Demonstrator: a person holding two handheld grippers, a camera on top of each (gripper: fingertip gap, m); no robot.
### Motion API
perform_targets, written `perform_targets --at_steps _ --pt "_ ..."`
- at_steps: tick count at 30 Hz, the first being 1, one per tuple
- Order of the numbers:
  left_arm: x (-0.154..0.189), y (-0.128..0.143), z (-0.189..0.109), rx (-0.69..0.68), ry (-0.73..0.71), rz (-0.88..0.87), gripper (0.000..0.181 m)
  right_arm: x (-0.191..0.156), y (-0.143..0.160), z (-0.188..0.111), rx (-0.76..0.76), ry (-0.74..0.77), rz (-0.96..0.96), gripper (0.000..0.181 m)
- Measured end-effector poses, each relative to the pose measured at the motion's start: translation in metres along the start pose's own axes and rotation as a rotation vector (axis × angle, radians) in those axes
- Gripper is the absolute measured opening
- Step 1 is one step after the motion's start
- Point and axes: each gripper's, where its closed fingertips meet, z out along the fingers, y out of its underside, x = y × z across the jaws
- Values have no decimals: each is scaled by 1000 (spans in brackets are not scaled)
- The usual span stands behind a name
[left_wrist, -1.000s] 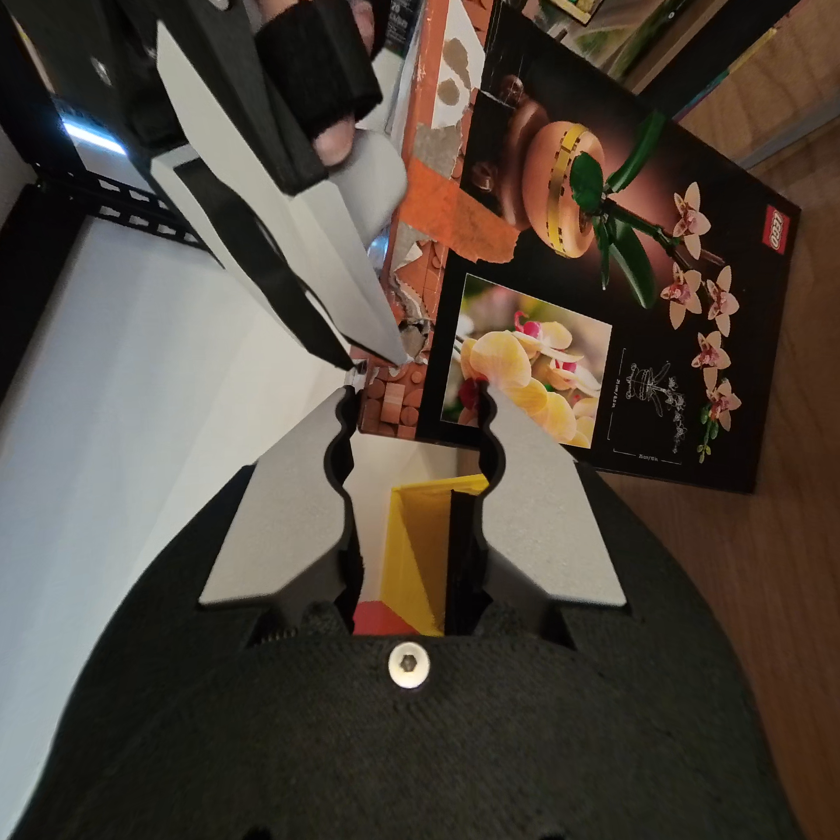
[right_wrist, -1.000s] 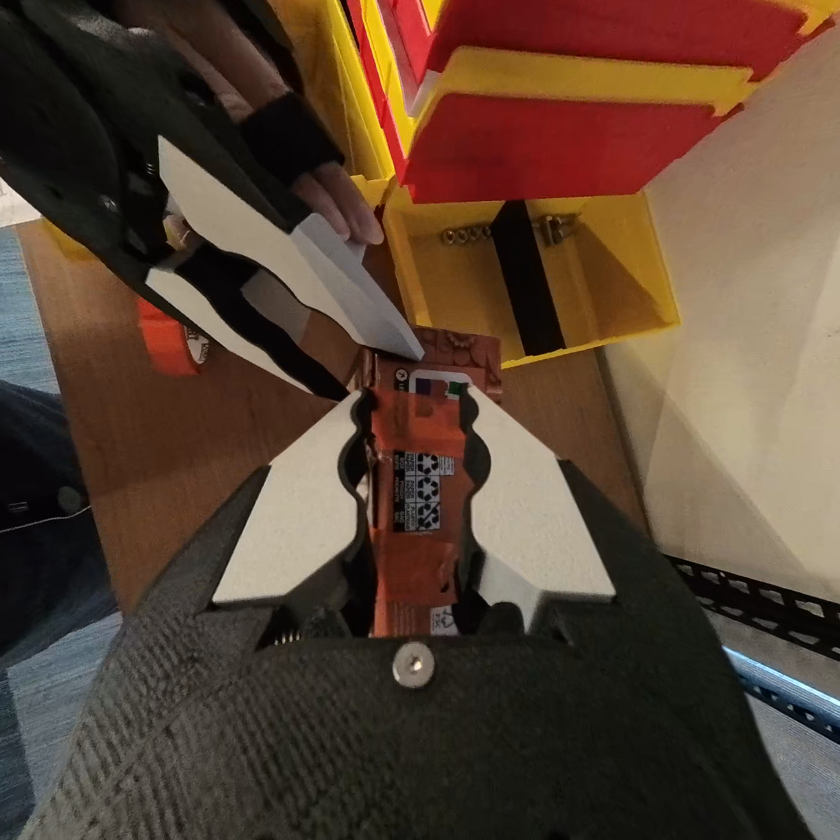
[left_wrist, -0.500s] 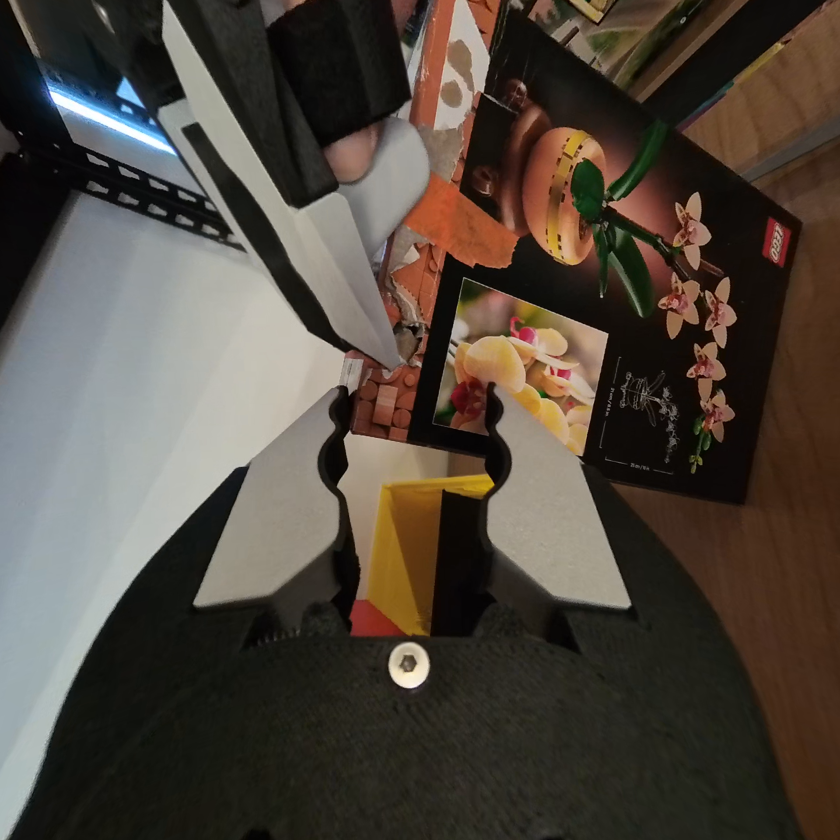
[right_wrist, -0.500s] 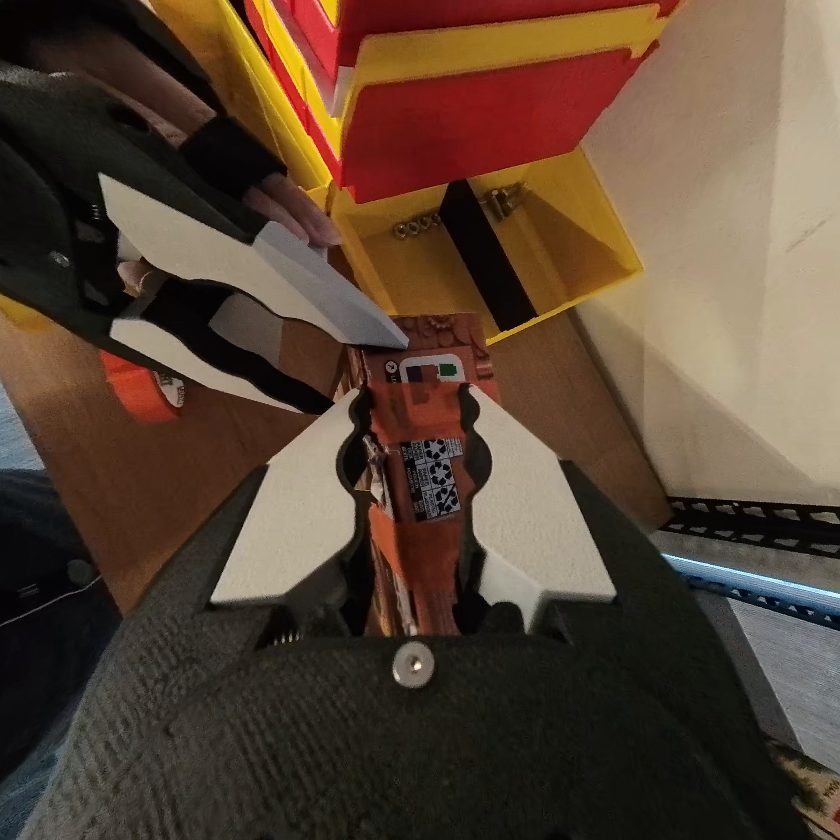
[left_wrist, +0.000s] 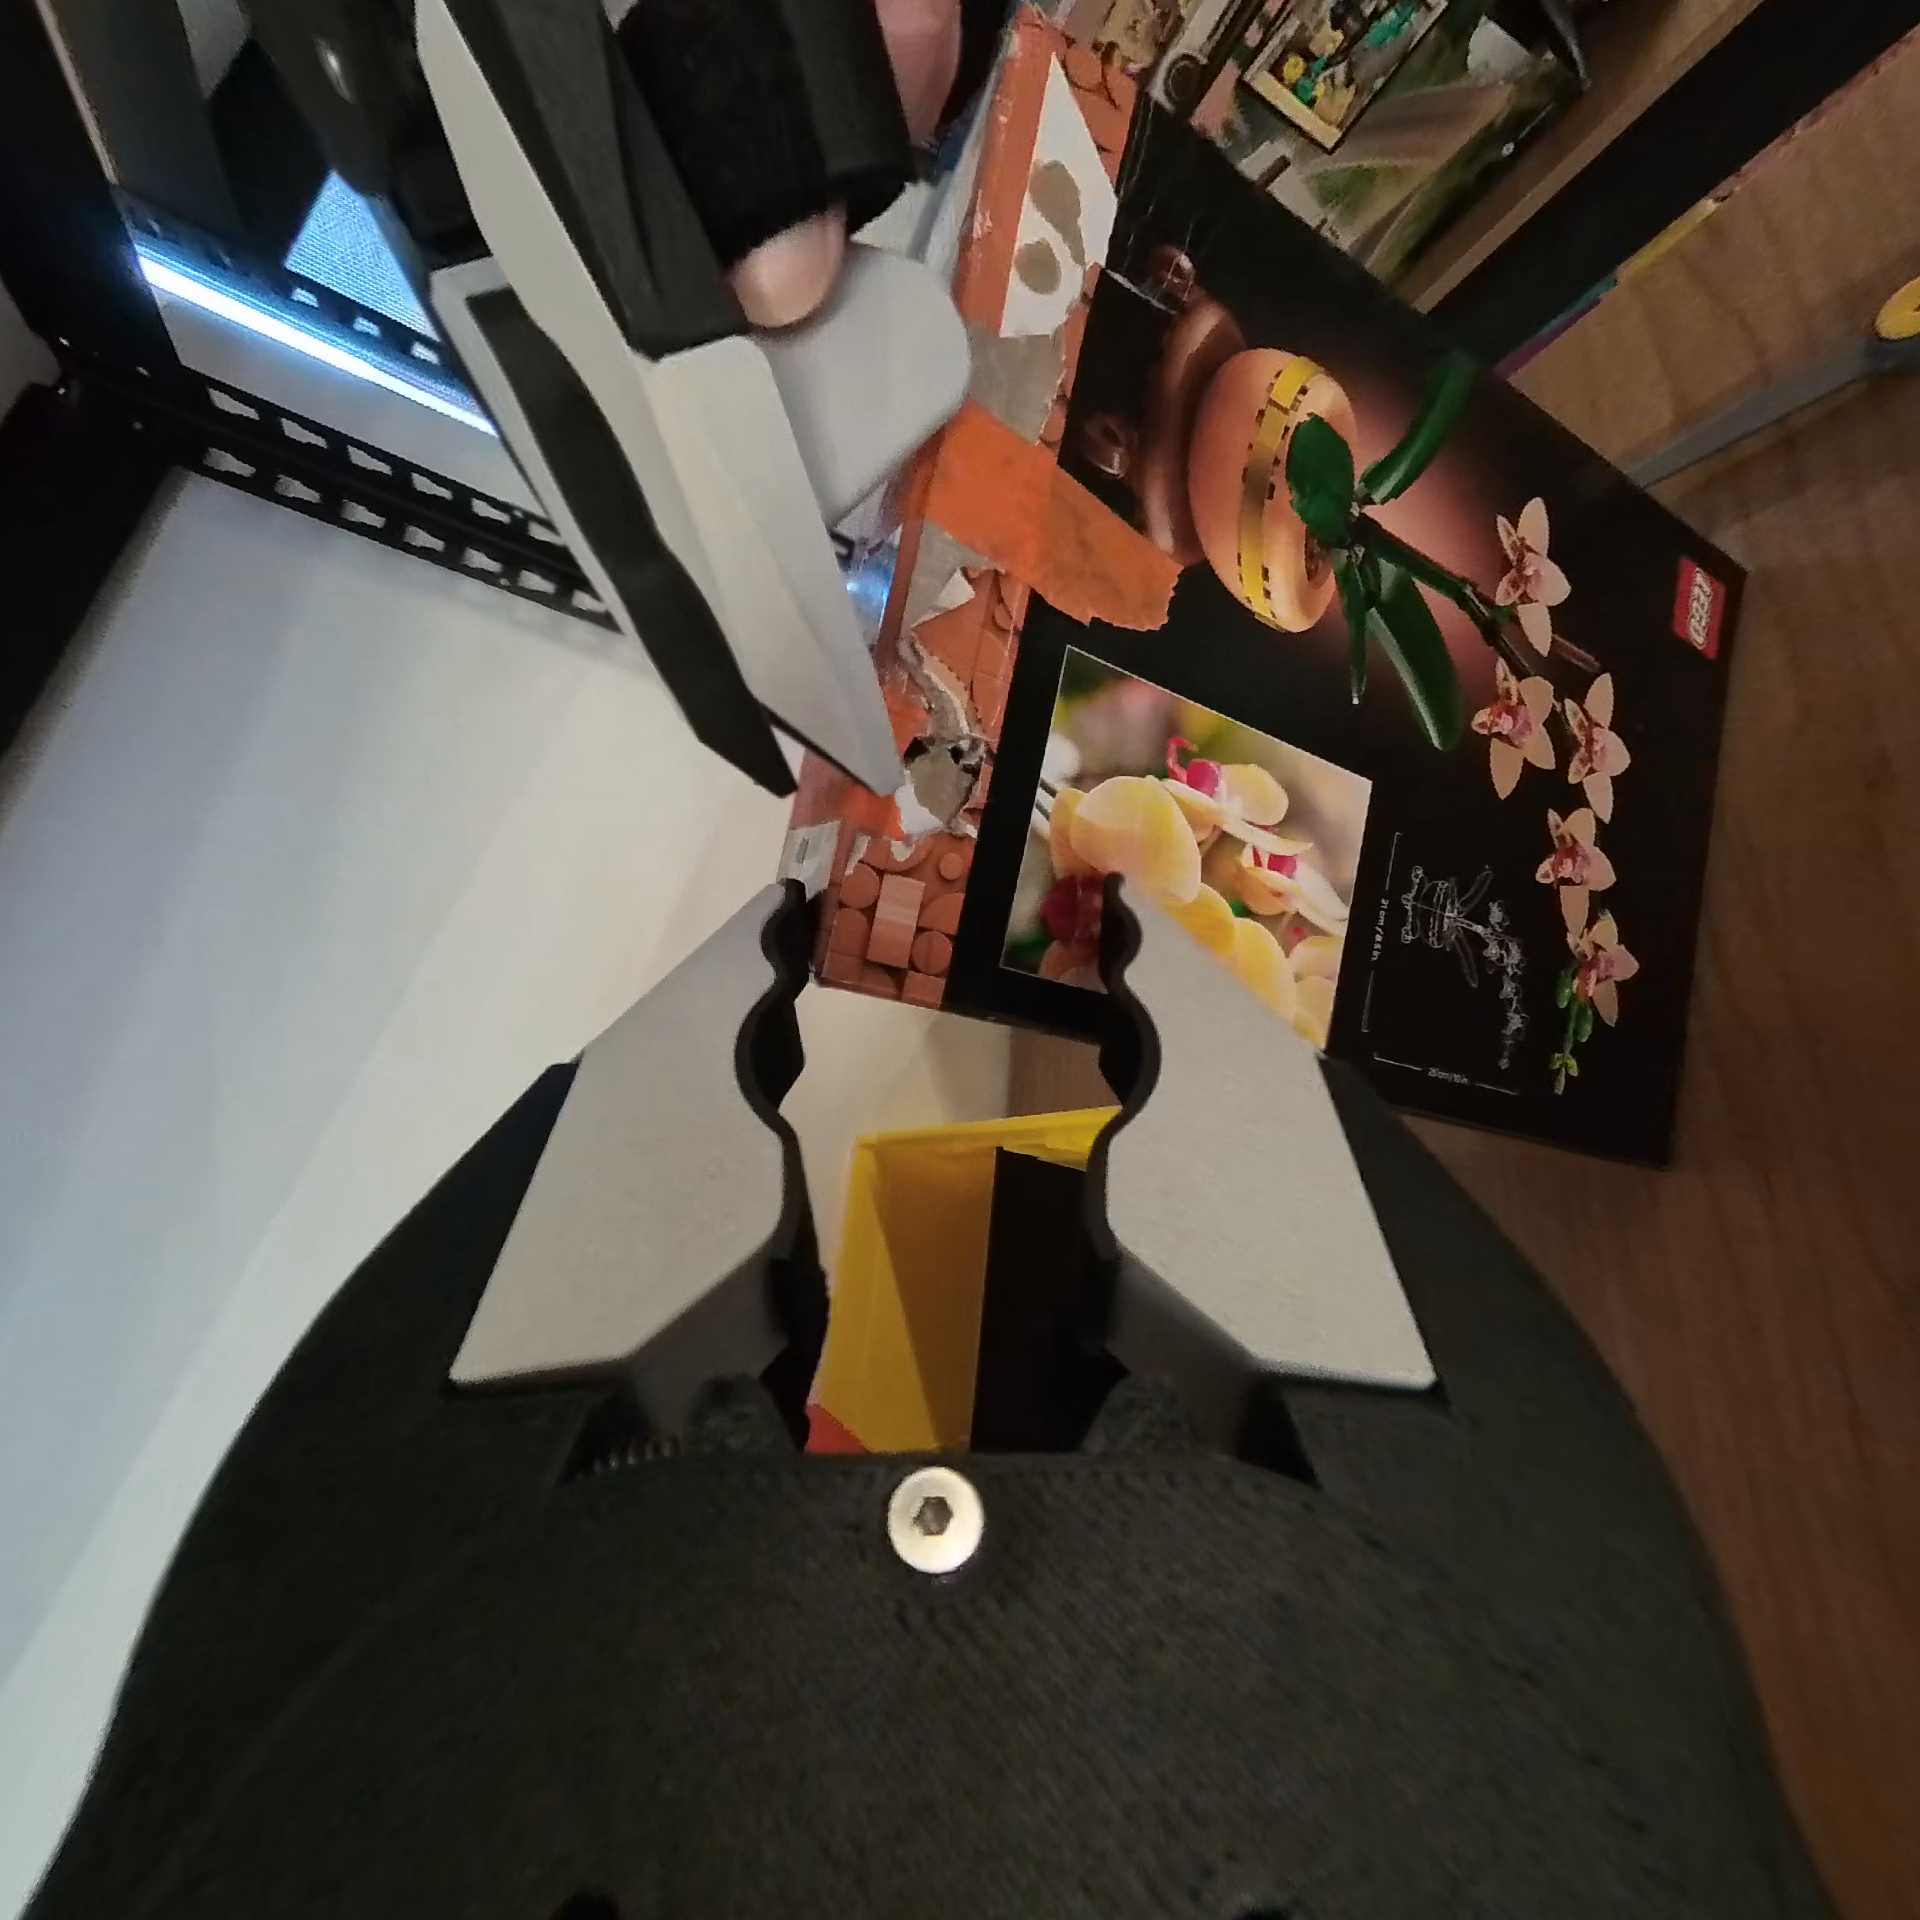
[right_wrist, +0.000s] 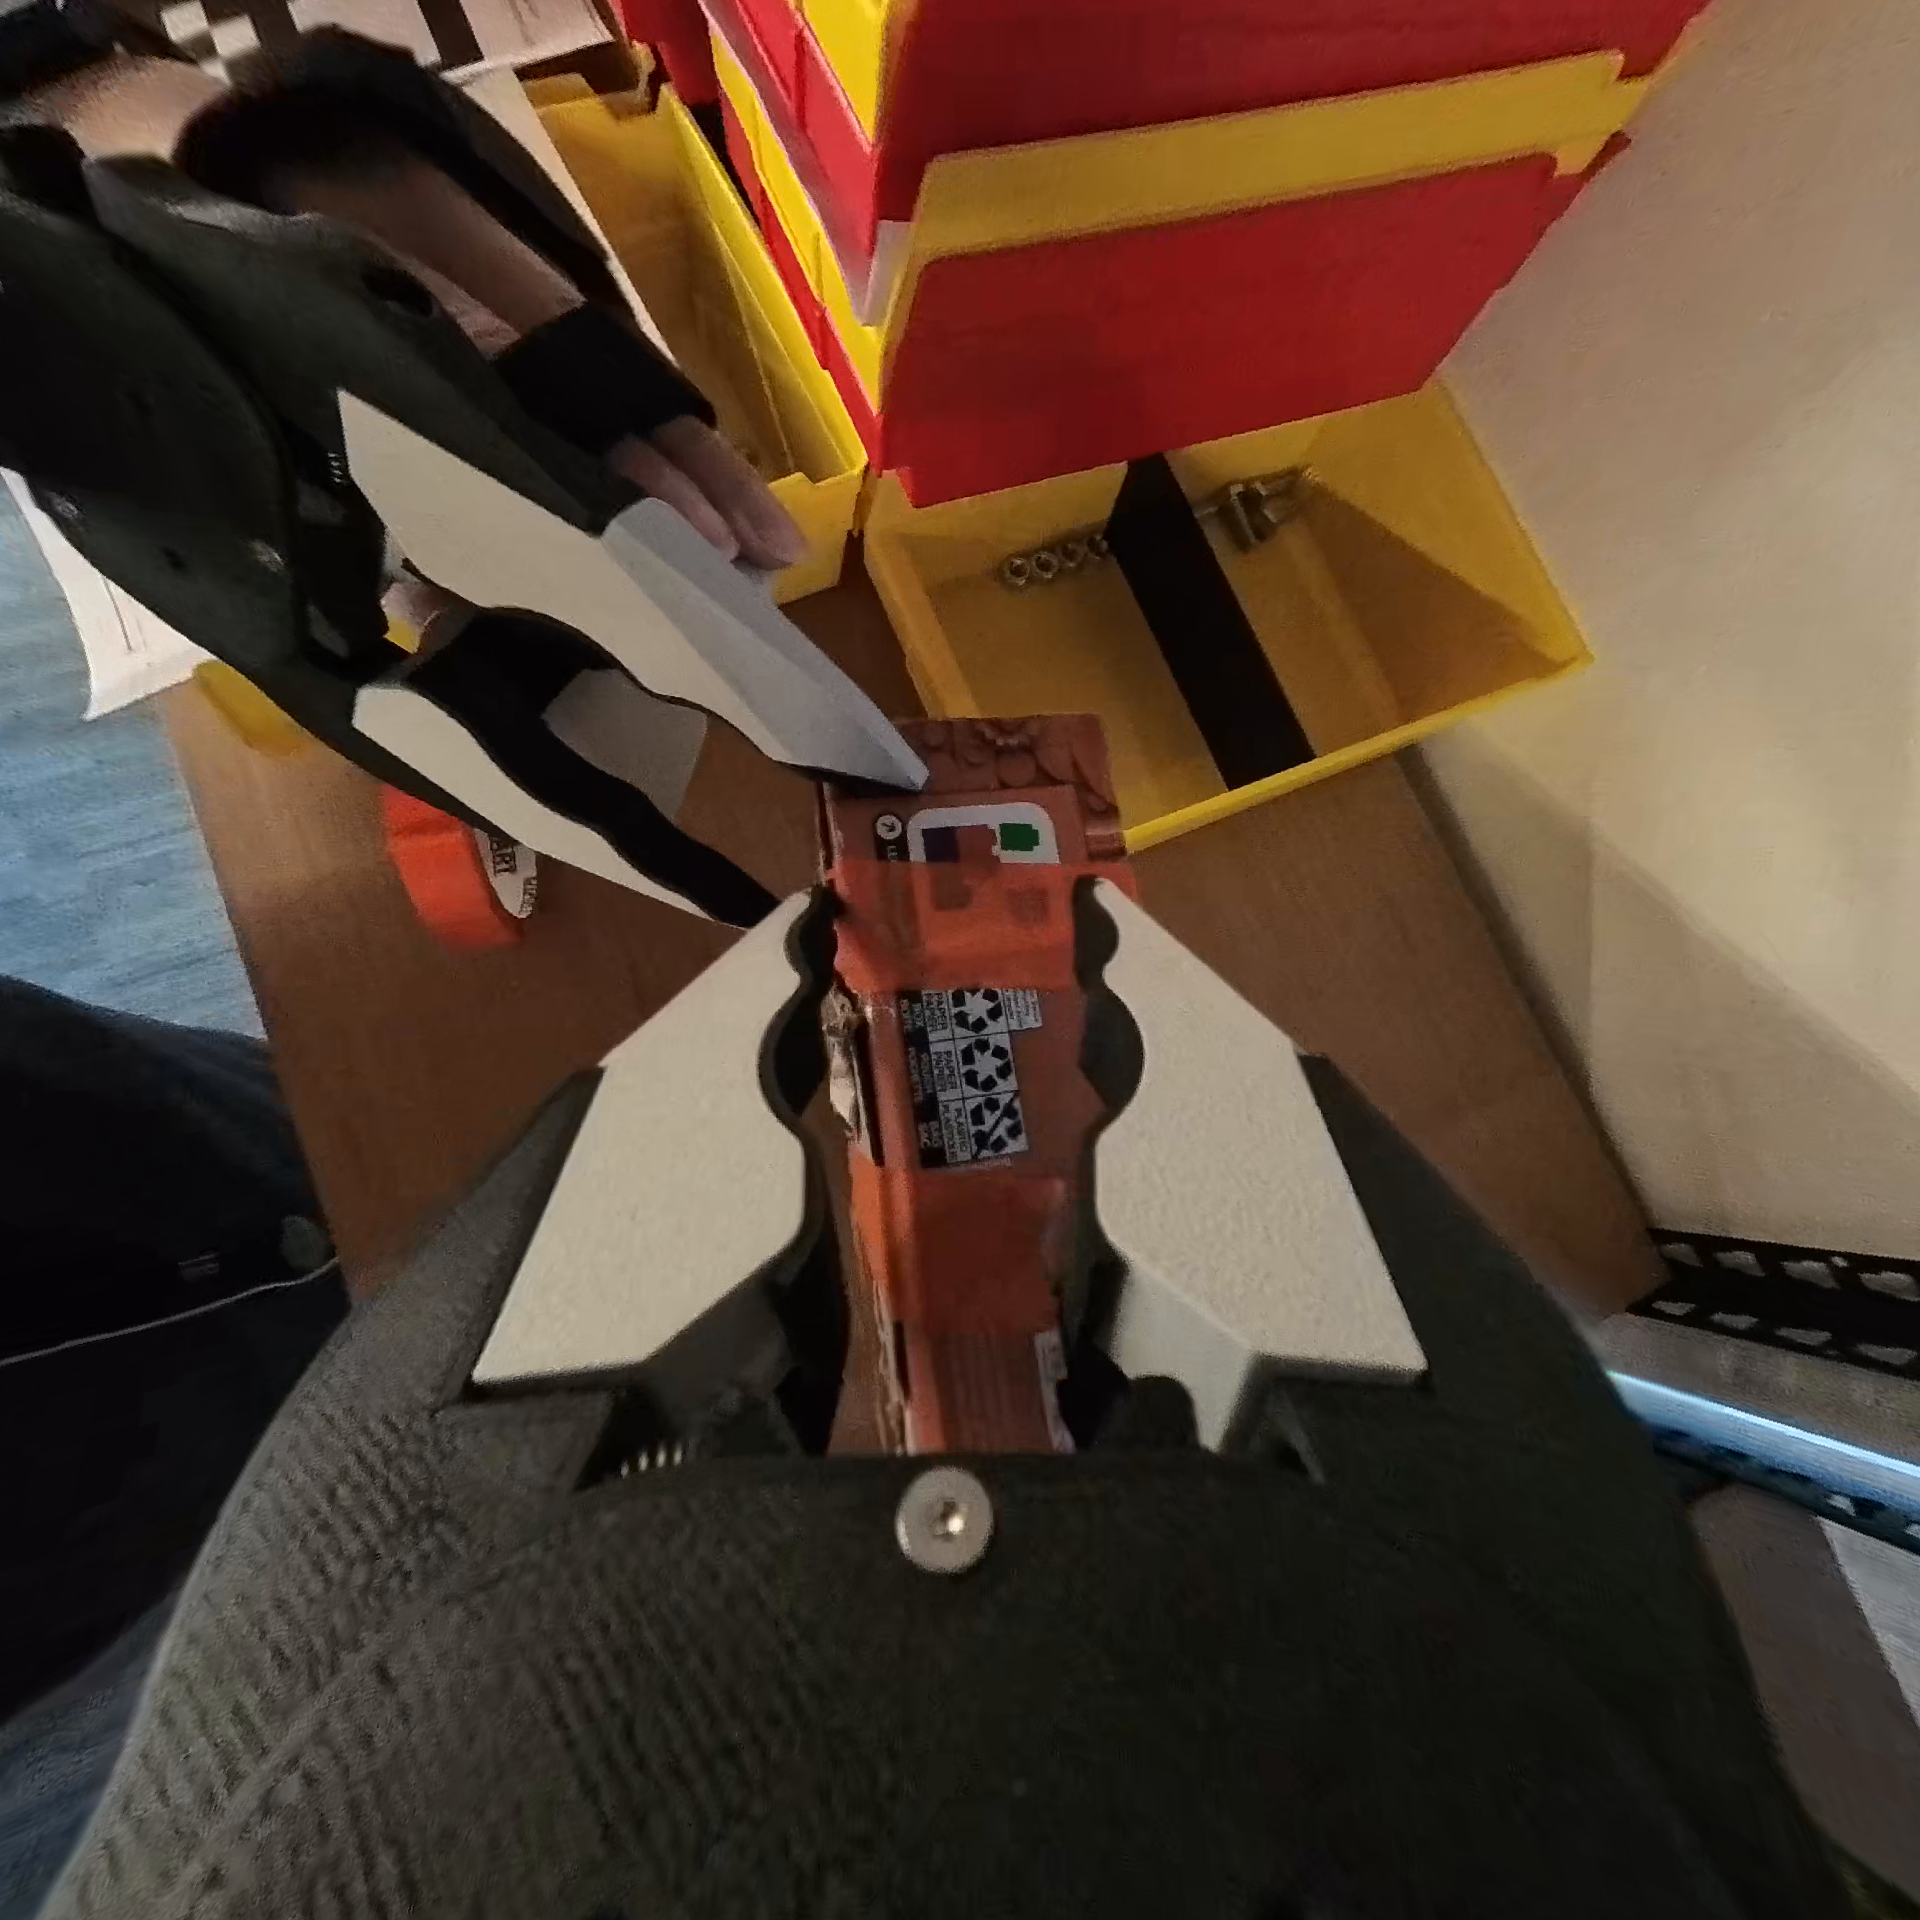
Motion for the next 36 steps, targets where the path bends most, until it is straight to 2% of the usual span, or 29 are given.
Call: perform_targets --at_steps 4,12,14,17,23,28,30,32,35,36 --pt "1 0 1 -4 1 2 56 3 0 6 -26 37 -36 53" --pt "1 0 2 -10 7 -17 57 0 -1 9 -34 52 -69 42" --pt "0 -2 2 3 4 -13 55 -2 -1 7 -27 21 -72 43" --pt "0 -1 3 0 5 -1 54 -13 -3 0 1 -137 19 47" --pt "0 -2 3 4 5 -4 54 -4 1 1 -26 -82 -19 52" --pt "0 2 6 -21 8 -2 57 -2 0 4 -33 -39 -65 29" --pt "-1 1 7 -20 5 1 57 -3 0 3 -34 -30 -83 26" --pt "-2 -1 6 -12 2 7 53 -4 1 1 -35 -36 -106 27" --pt "-2 0 5 -9 7 12 51 -4 7 -1 -59 -42 -121 45" --pt "-1 0 5 -9 6 11 51 -1 8 -1 -63 -35 -125 43"
